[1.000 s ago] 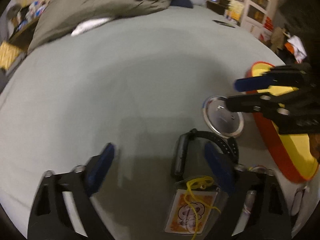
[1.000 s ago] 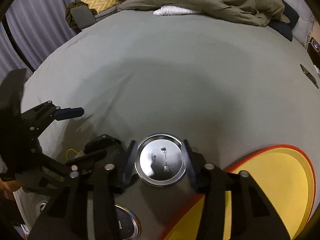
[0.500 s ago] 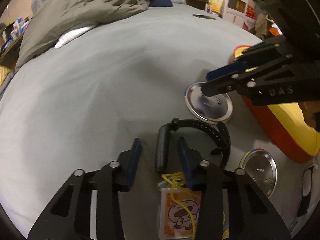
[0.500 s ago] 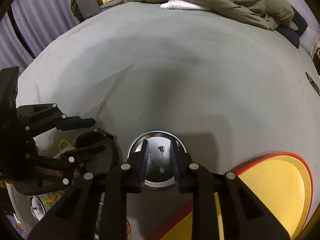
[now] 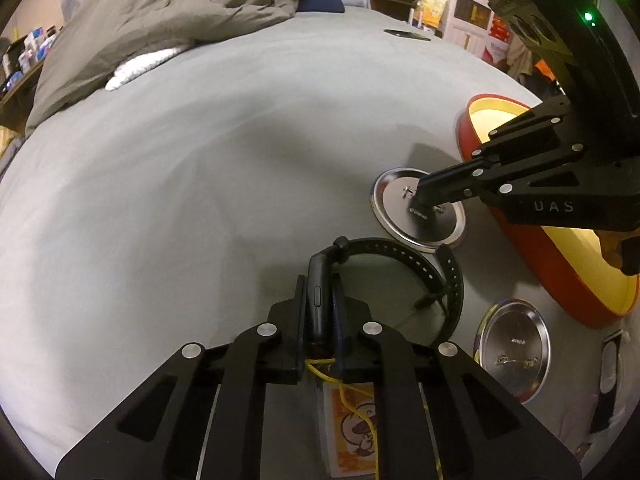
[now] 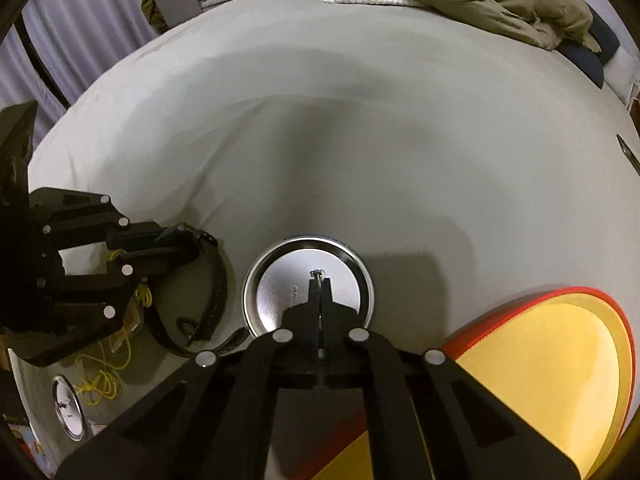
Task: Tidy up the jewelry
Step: 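Carry the smartwatch and silver badge over the yellow tray with both tools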
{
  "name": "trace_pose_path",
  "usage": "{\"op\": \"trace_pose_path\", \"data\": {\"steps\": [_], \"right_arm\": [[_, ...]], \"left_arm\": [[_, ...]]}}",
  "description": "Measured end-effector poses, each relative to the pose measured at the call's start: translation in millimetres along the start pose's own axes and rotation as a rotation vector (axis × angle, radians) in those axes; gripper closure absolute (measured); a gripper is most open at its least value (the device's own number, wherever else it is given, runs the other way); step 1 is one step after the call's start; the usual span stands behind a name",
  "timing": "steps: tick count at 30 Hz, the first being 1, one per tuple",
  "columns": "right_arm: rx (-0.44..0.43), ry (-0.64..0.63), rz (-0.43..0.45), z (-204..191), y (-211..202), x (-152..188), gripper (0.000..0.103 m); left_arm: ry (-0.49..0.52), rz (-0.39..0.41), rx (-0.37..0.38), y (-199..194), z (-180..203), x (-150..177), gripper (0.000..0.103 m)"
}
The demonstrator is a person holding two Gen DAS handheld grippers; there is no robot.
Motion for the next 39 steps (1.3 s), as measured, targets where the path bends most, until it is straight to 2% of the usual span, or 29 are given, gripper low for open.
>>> {"op": "trace_pose_path", "data": {"steps": [8,19,26,31,39], "right_arm": [[-0.001,0.029,0.055,5.6,-19.2,-4.3,0.101],[0.013,0.092,0.14,19.2,-57.8,-18.5,0.101],[0.033,0.143,0.2,43.1,-95.3,-24.6,0.101],[0.048,0.174,0.225,57.1,-114.9,-20.0,0.101],[0.068,0.208,0.247,71.4,-137.8,-1.6,0.101]], "left_arm": [[-0.023,0.029,-0.014,-13.1,-3.7,-7.2,0.093],[-0.073,0.149,-0.054,-64.3,-7.8,-43.7,0.093],[-0.083,0.215,-0.062,-96.8,1.6,-64.4,0.093],[-0.094,0.251,-0.051,-116.1,12.2,-77.5,0.093],[-0.131,0.293,-0.039,-140.9,22.3,-78.9,0.093]]}}
Point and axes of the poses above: each gripper's, at about its wrist camera, not at the fingertips, and y roughly the way its jaws point, z to its right, x to its underside, the point moved 7 cm from there along y, roughly the way its jaws point, and after that the axes turned 15 degrees about x, right-handed, at the moved point
